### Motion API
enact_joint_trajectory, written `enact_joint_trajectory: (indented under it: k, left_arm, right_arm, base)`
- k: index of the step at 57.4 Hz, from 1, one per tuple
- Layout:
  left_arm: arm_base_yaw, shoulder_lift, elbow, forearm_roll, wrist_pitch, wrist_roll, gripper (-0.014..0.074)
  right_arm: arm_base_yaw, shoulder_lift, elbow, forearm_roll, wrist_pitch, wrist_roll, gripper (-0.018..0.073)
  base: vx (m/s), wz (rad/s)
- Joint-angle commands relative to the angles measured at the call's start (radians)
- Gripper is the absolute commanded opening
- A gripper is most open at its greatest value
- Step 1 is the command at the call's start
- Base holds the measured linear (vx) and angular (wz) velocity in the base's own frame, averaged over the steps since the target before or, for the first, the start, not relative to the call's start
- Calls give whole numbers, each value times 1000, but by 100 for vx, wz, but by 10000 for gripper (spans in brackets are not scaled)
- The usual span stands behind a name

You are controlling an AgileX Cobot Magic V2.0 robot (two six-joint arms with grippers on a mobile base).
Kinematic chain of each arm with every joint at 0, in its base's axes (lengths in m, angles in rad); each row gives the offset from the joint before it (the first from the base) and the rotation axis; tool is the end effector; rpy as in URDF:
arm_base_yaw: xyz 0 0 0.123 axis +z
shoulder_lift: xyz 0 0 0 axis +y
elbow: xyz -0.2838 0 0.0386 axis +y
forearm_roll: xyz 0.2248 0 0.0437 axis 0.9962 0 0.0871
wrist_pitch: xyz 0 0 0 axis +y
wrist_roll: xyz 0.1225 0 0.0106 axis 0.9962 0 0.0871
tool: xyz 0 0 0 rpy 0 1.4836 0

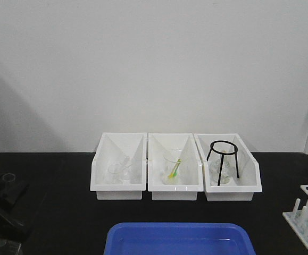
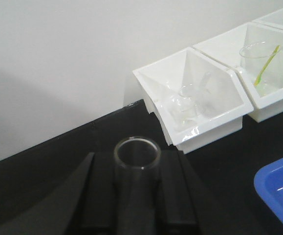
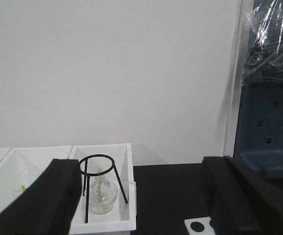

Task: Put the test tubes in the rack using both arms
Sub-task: 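Bring the held tube toward the right gripper and grasp it there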

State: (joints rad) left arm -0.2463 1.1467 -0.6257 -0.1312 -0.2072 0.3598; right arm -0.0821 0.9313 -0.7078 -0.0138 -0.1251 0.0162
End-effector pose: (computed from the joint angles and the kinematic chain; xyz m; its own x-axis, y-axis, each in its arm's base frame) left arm 0.2479 -0.0589 0.2956 -0.1636 0.2775 -0.9467 0.2628 0.9372 0.2293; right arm 0.2127 -0.0173 0.3651 -0.0110 0.0034 -0.9999 0.0803 0.9968 0.0025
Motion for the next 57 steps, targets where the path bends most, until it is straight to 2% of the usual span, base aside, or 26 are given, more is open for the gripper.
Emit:
enact_joint_trajectory:
  k: [1, 15, 23, 38, 44, 57]
  left_arm:
    - [-1, -41, -87, -4, 13, -33, -21]
    - [-17, -60, -164, -4, 82, -161, -21]
    - [-72, -60, -168, -2, 74, -184, -21]
    - [-210, -57, -168, -2, -35, -190, -21]
    - [-253, -57, -168, -2, -61, -190, -21]
    - [-308, -57, -168, -2, -75, -205, -21]
  right_arm:
    - [1, -7, -33, -5, -54, -5, 544]
    - [1, -7, -33, -6, 38, -6, 544]
    - [1, -7, -33, -16, 76, -6, 544]
    - [8, -7, -33, -36, 78, -6, 544]
    - [74, -3, -33, -37, 74, -16, 544]
    - [357, 66, -33, -37, 6, -16, 544]
  base:
    - [0, 0]
    - [0, 0]
    - [0, 0]
    - [0, 0]
    - [0, 0]
    - [0, 0]
